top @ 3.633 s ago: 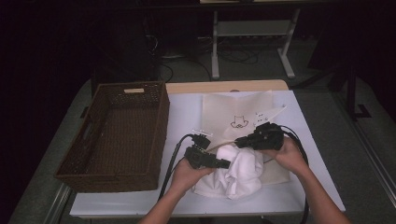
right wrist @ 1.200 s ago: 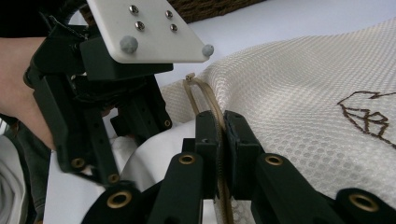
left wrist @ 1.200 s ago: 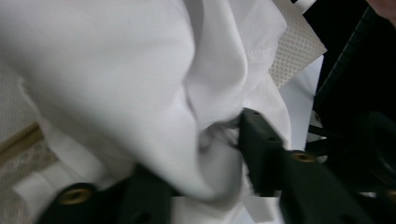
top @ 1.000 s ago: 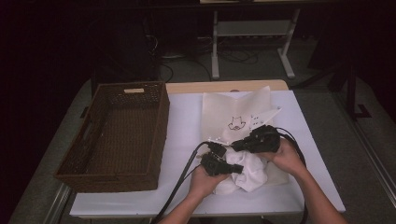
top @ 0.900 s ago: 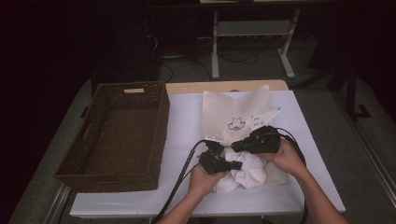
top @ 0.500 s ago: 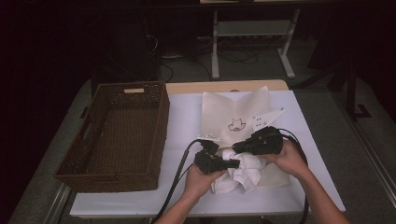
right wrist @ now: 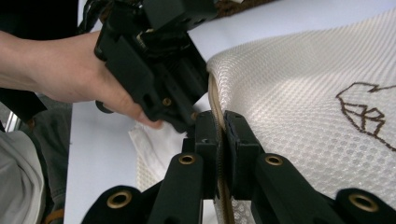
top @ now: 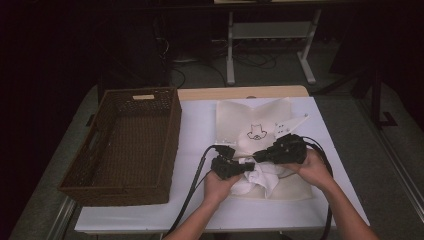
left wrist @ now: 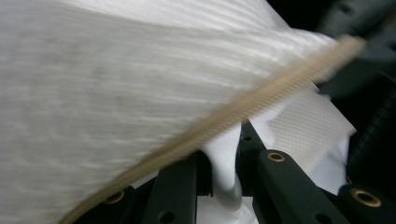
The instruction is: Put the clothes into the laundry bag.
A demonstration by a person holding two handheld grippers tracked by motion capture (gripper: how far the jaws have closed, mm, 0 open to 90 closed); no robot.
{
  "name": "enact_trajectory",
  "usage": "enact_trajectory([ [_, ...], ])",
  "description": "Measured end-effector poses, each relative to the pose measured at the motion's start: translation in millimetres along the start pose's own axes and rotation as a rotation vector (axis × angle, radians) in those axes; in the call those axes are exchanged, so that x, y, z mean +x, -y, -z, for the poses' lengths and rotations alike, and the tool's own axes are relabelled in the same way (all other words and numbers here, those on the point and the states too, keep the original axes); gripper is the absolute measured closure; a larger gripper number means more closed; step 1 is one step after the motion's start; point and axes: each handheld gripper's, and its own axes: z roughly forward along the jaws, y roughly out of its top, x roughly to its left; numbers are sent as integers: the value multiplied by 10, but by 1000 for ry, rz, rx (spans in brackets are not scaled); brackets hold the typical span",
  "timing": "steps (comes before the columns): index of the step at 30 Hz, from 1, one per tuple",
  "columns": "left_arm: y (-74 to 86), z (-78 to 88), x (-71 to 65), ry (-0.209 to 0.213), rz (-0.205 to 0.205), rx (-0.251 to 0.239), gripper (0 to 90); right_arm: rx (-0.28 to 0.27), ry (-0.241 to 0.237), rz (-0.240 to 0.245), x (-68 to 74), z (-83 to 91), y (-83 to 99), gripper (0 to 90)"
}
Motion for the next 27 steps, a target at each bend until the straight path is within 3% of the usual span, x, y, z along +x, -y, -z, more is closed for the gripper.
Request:
enact_trajectory([
  [2, 1, 1, 0, -3, 1, 8, 801, 15, 7, 2, -4, -25, 6, 844],
  [5, 8, 60, -42, -9, -29, 39, 752, 13, 8, -3, -22, -37, 1, 844],
  [7, 20, 170, -91, -9, -56, 64, 647, 14, 13, -6, -36, -51, -8, 843],
  [15, 96, 446, -105, 3, -55, 112, 499, 21, 18, -3, -26, -73, -13, 843],
  [17, 144, 495, -110, -22, -73, 105, 463, 19, 17, -2, -33, -74, -14, 842],
  [20, 184, 506, -87, -32, -65, 117, 423, 12, 20, -3, -37, -80, -20, 842],
  [24, 246, 458, -57, -50, -52, 171, 385, 13, 21, -3, -38, -84, -22, 842],
  [27, 267, 355, -65, -54, -52, 199, 407, 11, 20, -1, -39, -91, -22, 842],
])
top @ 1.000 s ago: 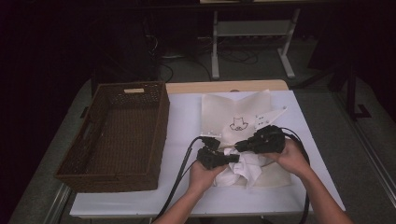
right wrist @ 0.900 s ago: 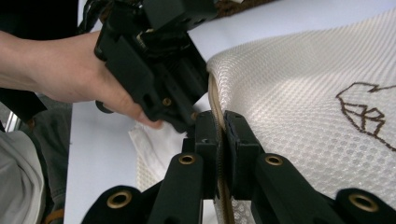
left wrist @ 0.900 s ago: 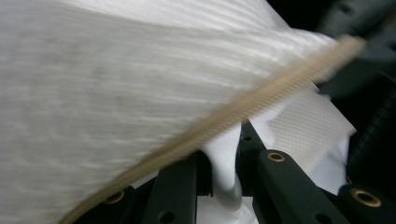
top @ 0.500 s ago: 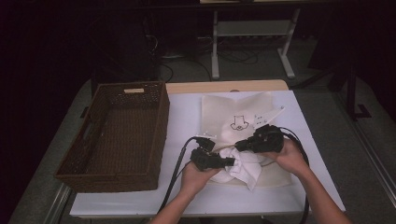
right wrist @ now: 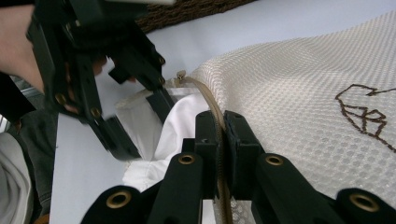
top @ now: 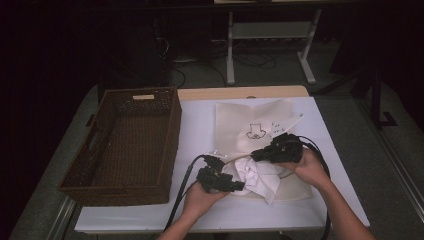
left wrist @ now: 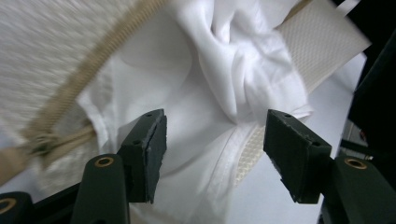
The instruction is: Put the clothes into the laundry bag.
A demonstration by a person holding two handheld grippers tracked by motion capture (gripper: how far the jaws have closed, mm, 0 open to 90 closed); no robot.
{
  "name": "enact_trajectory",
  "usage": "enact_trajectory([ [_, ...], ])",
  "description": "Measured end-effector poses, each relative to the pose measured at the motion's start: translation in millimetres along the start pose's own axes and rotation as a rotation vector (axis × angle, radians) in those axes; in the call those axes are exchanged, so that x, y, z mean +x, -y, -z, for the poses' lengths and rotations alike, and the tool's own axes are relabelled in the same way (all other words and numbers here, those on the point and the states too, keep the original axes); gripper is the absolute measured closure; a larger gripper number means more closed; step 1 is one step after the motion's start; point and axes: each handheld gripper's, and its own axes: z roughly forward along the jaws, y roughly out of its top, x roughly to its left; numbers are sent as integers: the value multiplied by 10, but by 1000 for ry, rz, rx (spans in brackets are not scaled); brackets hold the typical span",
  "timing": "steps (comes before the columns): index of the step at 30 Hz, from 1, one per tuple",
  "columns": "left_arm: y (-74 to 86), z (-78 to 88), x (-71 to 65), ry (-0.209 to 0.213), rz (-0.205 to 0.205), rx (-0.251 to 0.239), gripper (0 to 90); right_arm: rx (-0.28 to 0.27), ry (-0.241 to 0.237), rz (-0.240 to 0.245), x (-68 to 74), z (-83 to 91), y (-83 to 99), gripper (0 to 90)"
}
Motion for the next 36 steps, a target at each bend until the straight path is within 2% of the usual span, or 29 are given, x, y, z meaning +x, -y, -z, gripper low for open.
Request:
enact_trajectory([
  [3, -66, -121, -34, 27, 8, -18, 489, -9, -1, 2, 9, -9, -6, 842],
  [5, -131, -202, -79, 24, -15, -31, 628, -16, -1, 4, 15, -11, -12, 842],
  [6, -170, -248, -113, 14, -43, -42, 704, -16, 0, 5, 17, -11, -14, 842],
  [8, -229, -321, -144, 33, -46, -63, 849, -16, 0, 13, 29, -1, -24, 842],
  [11, -320, -410, -179, 29, -37, -101, 863, -23, 0, 17, 32, 12, -26, 842],
  [14, -405, -464, -165, -7, -25, -144, 869, -31, 7, 8, 18, 47, -20, 842],
  [17, -459, -455, -61, -45, 29, -189, 870, -46, 5, -15, -26, 79, 7, 842],
  [18, -470, -442, -16, -48, 50, -194, 869, -52, 2, -29, -49, 82, 21, 842],
  [19, -473, -429, 6, -49, 54, -192, 867, -46, 3, -40, -71, 67, 35, 842],
  [22, -457, -382, 13, -48, 39, -174, 850, -43, 4, -39, -75, 49, 34, 840],
  [26, -412, -282, -26, -22, 5, -133, 687, -42, 10, -30, -76, 30, 25, 839],
  [28, -387, -231, -31, 5, 5, -113, 565, -40, 15, -33, -73, 36, 27, 838],
  [30, -345, -165, -41, 10, -3, -104, 544, -40, 18, -32, -71, 38, 26, 838],
  [32, -314, -108, -39, 32, 1, -91, 471, -42, 22, -33, -76, 41, 24, 838],
  [34, -275, -49, -40, 46, -7, -85, 436, -41, 26, -33, -79, 44, 22, 838],
  [35, -261, -35, -38, 57, -7, -81, 409, -39, 28, -35, -80, 43, 22, 838],
  [36, -240, -31, -37, 85, -5, -69, 405, -37, 30, -33, -82, 41, 23, 839],
])
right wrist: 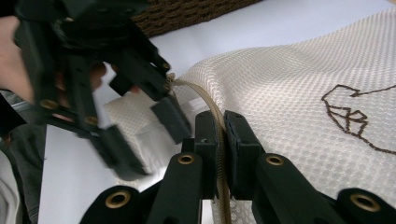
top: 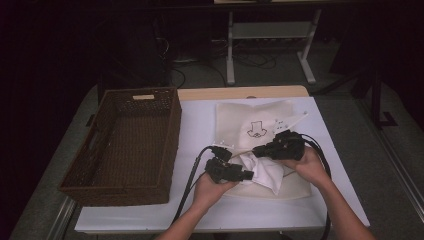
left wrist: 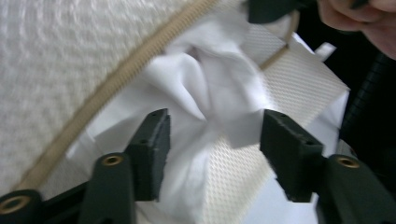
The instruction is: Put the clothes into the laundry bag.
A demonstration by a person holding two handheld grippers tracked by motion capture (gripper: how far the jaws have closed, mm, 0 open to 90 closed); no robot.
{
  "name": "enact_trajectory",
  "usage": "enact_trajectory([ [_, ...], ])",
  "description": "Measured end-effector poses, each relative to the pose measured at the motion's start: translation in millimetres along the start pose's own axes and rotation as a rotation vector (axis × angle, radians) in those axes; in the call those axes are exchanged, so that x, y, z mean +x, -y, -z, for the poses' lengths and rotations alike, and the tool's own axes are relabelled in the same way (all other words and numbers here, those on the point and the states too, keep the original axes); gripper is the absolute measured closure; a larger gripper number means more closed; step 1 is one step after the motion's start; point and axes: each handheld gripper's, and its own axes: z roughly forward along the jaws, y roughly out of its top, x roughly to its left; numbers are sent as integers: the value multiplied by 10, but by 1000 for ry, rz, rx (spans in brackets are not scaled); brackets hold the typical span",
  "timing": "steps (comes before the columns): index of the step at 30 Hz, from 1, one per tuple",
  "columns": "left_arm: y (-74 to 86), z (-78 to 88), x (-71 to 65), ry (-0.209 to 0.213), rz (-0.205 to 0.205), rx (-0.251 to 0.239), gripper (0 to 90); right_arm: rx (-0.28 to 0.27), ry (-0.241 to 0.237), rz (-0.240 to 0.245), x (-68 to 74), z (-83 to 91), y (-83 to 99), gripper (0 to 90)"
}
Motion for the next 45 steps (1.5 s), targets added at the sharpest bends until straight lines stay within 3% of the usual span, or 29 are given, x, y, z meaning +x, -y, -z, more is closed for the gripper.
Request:
enact_trajectory([
  [2, 28, -27, -21, 30, 4, 23, 380, 11, 9, 2, -12, -21, -2, 839],
  [4, 54, -84, -68, 27, -19, 46, 378, 13, 9, -2, -13, -28, -3, 839],
  [6, 60, -159, -88, -14, -43, 62, 374, 10, 8, -4, -18, -43, -2, 839],
  [8, 53, -236, -64, -50, -40, 60, 396, 9, 4, -4, -17, -50, 0, 839],
  [11, 25, -348, -13, -92, -22, 39, 534, 7, 1, -2, -8, -49, 1, 839],
  [15, -34, -426, -11, -121, -29, 14, 822, 14, 1, 10, 18, -38, -6, 839],
  [20, -194, -443, -6, -144, -13, -59, 848, 18, 16, 25, 45, -20, -21, 841],
  [23, -274, -468, 44, -159, -10, -57, 847, 5, 28, 17, 37, 10, -15, 805],
  [25, -286, -468, 78, -158, 0, -59, 847, -11, 38, 11, 55, 46, -11, 733],
  [26, -288, -467, 99, -161, 2, -59, 846, -38, 46, 13, 103, 97, -2, 648],
  [32, -305, -476, 154, -163, 16, -53, 846, -77, 31, 54, 286, 174, 82, 612],
  [35, -323, -487, 164, -174, 16, -50, 847, -46, 7, 88, 395, 90, 201, 594],
  [39, -360, -485, 177, -185, 19, -42, 847, 38, -28, 104, 496, -93, 359, 587],
  [40, -371, -487, 182, -187, 21, -41, 847, 79, -55, 103, 535, -185, 427, 596],
  [45, -411, -499, 183, -199, 25, -32, 848, 143, -60, 127, 583, -349, 515, 597],
])
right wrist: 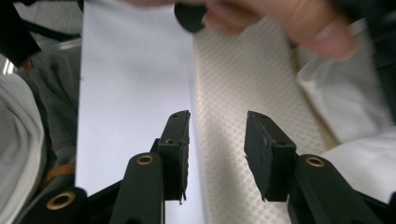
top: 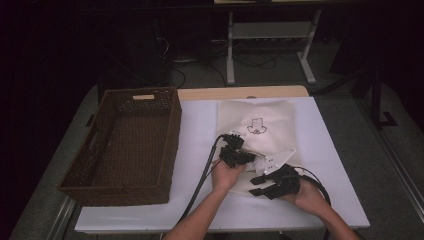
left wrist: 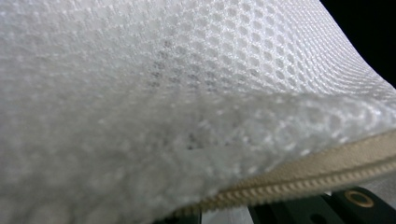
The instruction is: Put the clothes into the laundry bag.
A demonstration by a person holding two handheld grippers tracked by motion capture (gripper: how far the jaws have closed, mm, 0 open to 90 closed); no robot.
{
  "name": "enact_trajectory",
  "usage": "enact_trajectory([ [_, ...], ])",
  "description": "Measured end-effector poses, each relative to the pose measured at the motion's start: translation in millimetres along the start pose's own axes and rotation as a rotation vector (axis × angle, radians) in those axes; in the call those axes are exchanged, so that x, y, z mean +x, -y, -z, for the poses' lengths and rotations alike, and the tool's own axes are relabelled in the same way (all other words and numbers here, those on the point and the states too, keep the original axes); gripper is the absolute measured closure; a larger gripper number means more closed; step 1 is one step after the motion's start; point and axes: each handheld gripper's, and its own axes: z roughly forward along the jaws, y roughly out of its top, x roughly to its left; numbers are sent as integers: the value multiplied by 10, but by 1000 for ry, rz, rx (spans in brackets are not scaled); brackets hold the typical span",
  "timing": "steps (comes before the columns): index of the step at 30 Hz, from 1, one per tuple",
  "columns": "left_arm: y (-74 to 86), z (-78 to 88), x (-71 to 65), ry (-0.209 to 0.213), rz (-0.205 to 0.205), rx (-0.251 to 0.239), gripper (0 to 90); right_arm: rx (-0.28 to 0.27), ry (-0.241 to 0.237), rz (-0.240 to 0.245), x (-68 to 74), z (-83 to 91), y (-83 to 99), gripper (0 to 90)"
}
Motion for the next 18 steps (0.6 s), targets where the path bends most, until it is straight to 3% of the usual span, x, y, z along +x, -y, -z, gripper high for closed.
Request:
enact_trajectory([
  [5, -25, 13, -9, -6, 12, -8, 849, 72, 12, 27, 22, -155, 36, 615],
  [9, -27, 16, -5, -15, 27, -13, 849, 74, 48, 67, 39, -181, 44, 796],
  [10, -26, 16, -4, -16, 28, -14, 849, 74, 20, 41, 14, -183, 45, 886],
  [18, -23, 33, 8, -87, 18, -34, 846, 91, -49, 28, 50, -161, 62, 900],
])
